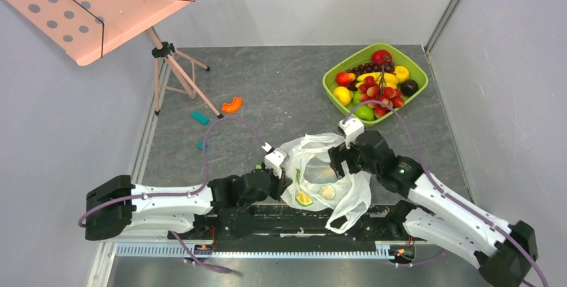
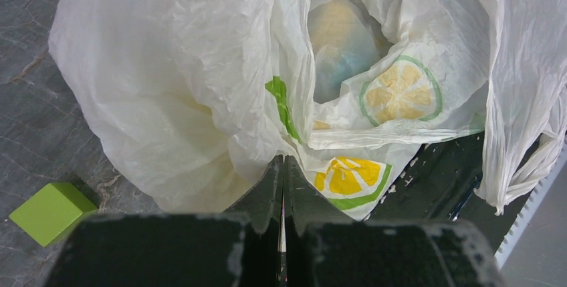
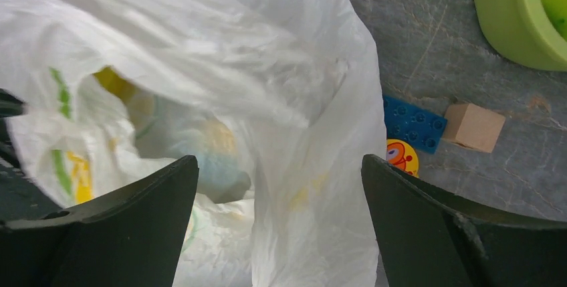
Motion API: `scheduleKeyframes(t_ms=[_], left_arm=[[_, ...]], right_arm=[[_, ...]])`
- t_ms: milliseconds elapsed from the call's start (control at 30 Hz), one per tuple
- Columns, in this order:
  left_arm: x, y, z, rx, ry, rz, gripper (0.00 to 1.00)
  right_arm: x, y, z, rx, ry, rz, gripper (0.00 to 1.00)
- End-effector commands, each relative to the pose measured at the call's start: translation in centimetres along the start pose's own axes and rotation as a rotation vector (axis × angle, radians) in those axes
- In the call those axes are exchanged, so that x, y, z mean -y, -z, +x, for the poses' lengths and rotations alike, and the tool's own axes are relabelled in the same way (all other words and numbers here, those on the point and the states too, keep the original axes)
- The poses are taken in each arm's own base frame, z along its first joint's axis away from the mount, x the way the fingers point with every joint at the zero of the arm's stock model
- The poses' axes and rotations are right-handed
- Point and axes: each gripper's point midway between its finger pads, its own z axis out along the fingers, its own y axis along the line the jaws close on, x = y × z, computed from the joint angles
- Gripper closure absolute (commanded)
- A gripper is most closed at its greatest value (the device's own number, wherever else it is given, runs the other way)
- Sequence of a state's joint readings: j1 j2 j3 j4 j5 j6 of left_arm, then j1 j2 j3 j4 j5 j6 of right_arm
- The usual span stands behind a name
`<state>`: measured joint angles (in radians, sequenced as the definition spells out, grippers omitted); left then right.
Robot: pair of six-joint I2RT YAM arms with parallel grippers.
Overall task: Take the fake fruits out of the plastic bag
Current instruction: Adjust the plastic bag at the center of the board.
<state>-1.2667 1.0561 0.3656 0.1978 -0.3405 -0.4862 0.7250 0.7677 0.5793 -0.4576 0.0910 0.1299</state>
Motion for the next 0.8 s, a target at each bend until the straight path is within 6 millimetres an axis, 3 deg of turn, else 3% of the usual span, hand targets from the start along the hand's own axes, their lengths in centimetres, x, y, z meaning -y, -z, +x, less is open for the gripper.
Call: scheduleKeyframes(t_ms=[0,100,233,333,433,500,567,767], left_arm=[[-0.8,0.4,-1.0,0.041,0.008,-0.032,0.98],[-1.0,0.8,-1.3,0.052,0.011,-0.038,0.98],[-1.2,2.1,-2.7,0.085,0.019,-0.041,0.98],[-1.3,3.9,-5.0,0.147,0.029,-0.045,0.98],[-2.2,6.0,-7.0,0.201,0.026,-0.076,0.98],[-2.8,7.5,-8.2,0.245,0.030,-0.092,0.98],[-3.3,8.5,-8.9,0.266,0.030,-0.107,0.98],[-4.8,10.1,-9.0,0.290,0.040,-0.146,0.98]], right_arm=[[2.0,-1.9,1.7,-0.088,0.096,0.108,0.05],[3.6,-3.1,3.3,-0.154,0.122,0.204,0.05],[4.2,-4.3,3.1,-0.143,0.106,0.253,0.11],[4.7,-4.3,2.0,-0.122,0.095,0.292,0.29],[4.5,-4.1,0.2,-0.079,0.077,0.293,0.62],[3.8,-3.7,-1.9,-0.022,0.060,0.264,0.84],[2.8,-3.1,-4.7,0.061,0.044,0.212,0.99],[-0.3,1.8,-15.3,0.350,0.007,0.052,1.00]])
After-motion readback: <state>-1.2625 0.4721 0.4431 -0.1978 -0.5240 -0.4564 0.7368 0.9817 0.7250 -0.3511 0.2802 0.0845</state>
